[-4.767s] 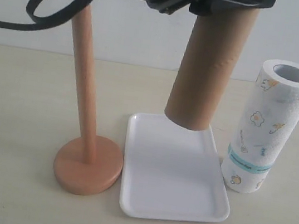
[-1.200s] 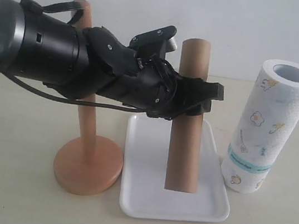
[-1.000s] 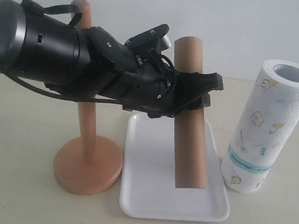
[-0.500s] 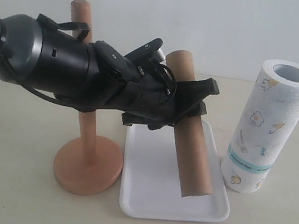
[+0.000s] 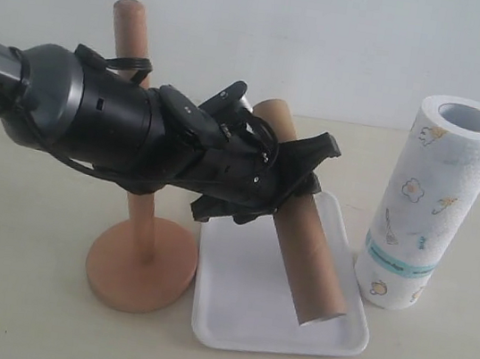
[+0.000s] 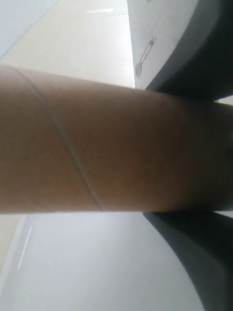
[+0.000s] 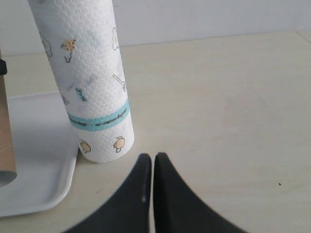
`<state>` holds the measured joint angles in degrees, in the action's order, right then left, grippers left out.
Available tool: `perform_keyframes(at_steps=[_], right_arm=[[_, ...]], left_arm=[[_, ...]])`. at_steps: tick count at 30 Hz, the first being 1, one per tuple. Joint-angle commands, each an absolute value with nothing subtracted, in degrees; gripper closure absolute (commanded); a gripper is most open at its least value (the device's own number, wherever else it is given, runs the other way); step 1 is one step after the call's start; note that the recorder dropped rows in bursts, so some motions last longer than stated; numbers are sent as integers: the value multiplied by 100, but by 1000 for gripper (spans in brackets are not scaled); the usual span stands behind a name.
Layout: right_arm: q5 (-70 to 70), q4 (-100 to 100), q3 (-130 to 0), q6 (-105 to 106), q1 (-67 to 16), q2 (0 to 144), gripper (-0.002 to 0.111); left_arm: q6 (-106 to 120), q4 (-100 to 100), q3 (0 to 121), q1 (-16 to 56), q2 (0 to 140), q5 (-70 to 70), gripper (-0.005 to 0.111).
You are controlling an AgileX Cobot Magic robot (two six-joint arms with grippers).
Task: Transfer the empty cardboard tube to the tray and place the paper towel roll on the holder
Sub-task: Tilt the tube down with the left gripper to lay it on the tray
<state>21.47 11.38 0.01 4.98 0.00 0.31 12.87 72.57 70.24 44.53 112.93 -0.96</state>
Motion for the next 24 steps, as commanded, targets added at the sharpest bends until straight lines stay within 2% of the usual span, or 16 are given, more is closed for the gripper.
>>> perform_keyframes(at_steps=[1, 24], right_arm=[[2118, 1120, 0, 504, 13, 0, 107], [2118, 1120, 0, 504, 13, 0, 107]], left_arm=[[1151, 7305, 6942, 4464, 11384, 109, 103], [1617, 7257, 6942, 4456, 11791, 176, 103]])
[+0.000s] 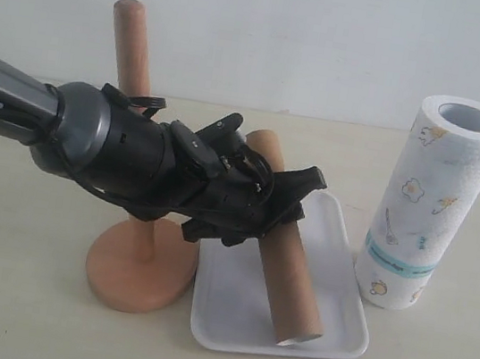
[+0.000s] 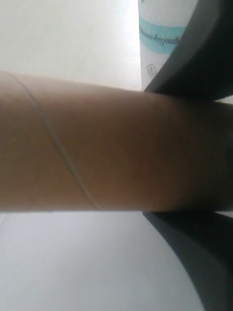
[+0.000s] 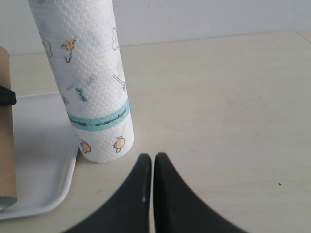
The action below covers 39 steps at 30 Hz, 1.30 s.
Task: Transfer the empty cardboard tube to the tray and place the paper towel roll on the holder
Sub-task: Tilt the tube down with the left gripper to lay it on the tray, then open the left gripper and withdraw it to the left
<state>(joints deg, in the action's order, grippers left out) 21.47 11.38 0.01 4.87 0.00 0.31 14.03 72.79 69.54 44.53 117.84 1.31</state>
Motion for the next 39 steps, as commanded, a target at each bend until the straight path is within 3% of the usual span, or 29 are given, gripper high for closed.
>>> perform_keyframes(at_steps=[1, 28, 31, 35, 39], right_arm=[[2118, 1120, 0, 504, 13, 0, 107], [2118, 1120, 0, 504, 13, 0, 107], [2118, 1120, 0, 504, 13, 0, 107], [2118, 1120, 0, 504, 13, 0, 107], [2118, 1120, 0, 504, 13, 0, 107]], left_arm=[[1617, 7257, 6942, 4456, 11794, 192, 103], [1721, 7257, 6942, 4456, 11840, 440, 102], [1767, 7257, 6942, 4456, 11840, 395, 91], [1793, 7216, 6942, 4456, 11840, 345, 62], [1858, 7203, 6942, 4456, 11840, 316, 44]])
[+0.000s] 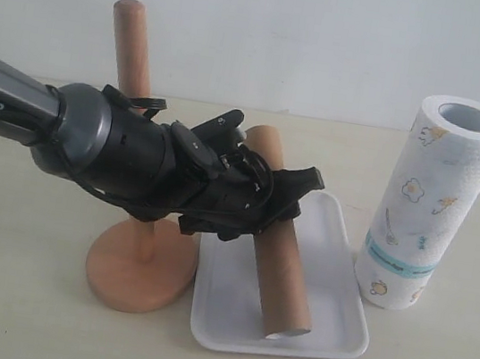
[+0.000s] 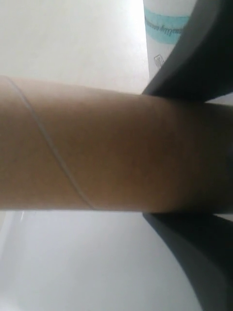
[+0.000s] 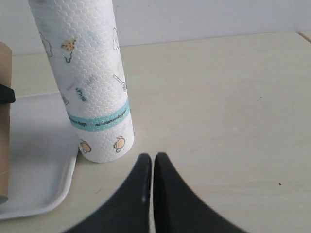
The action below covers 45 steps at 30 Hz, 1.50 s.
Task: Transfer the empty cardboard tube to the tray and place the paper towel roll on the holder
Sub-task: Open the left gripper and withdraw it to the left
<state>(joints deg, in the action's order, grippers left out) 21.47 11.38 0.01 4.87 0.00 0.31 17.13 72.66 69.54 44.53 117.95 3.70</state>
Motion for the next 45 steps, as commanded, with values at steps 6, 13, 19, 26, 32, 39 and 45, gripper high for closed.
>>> perform_keyframes(at_steps=[6, 13, 19, 26, 32, 39, 45], right_arm=[[2118, 1120, 0, 504, 13, 0, 107], [2118, 1120, 0, 504, 13, 0, 107], [2118, 1120, 0, 504, 13, 0, 107], [2118, 1120, 0, 504, 13, 0, 107], [2118, 1120, 0, 504, 13, 0, 107], [2118, 1120, 0, 504, 13, 0, 107], [2118, 1120, 0, 504, 13, 0, 107]], left_arm=[[1858, 6995, 6942, 4456, 11840, 298, 39], [1858, 6951, 6942, 4456, 11840, 298, 39], [1923, 6912, 6942, 4456, 11830, 298, 39], [1940, 6912, 6942, 4456, 11756, 298, 39], [2223, 6912, 7250, 4456, 11195, -124, 39], [2610, 6961, 8020, 4456, 10218, -1324, 41], [2619, 6647, 8135, 4456, 8810, -1813, 83]])
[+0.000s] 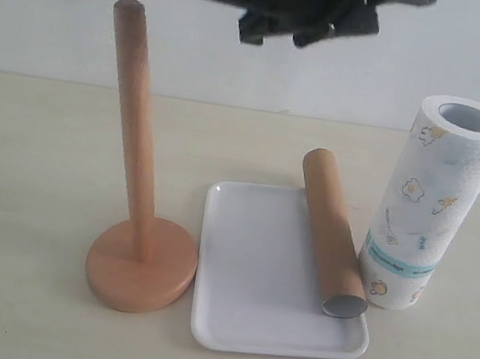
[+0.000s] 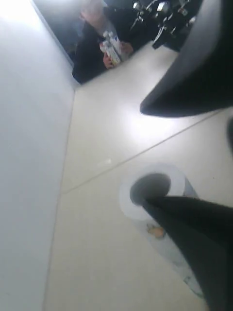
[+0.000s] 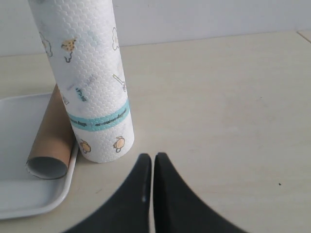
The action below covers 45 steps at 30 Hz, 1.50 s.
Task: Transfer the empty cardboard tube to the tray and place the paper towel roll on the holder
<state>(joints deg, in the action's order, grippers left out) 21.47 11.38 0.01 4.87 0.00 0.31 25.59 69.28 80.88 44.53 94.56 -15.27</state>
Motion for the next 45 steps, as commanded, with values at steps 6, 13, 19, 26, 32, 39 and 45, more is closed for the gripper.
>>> perform_keyframes(at_steps=[6, 13, 19, 26, 32, 39, 45], right_arm=[[2118, 1120, 0, 504, 13, 0, 107], [2118, 1120, 0, 504, 13, 0, 107], [2118, 1120, 0, 504, 13, 0, 107], [2118, 1120, 0, 504, 13, 0, 107], [2118, 1120, 0, 504, 13, 0, 107], [2120, 1130, 0, 504, 13, 0, 107], [2120, 1140, 0, 504, 13, 0, 107]], left_arm=[[2506, 5764, 8135, 4456, 7593, -2254, 103], [1208, 2859, 7947, 4456, 6155, -3462, 103], [1069, 2008, 6863, 4456, 5336, -3644, 103], [986, 2008, 5468, 4456, 4787, -3489, 103], [986, 2008, 5140, 4456, 4782, -3492, 103], [1153, 1779, 5140, 4606, 4450, -3390, 103], [1115, 1860, 5089, 4066, 3531, -3376, 103]])
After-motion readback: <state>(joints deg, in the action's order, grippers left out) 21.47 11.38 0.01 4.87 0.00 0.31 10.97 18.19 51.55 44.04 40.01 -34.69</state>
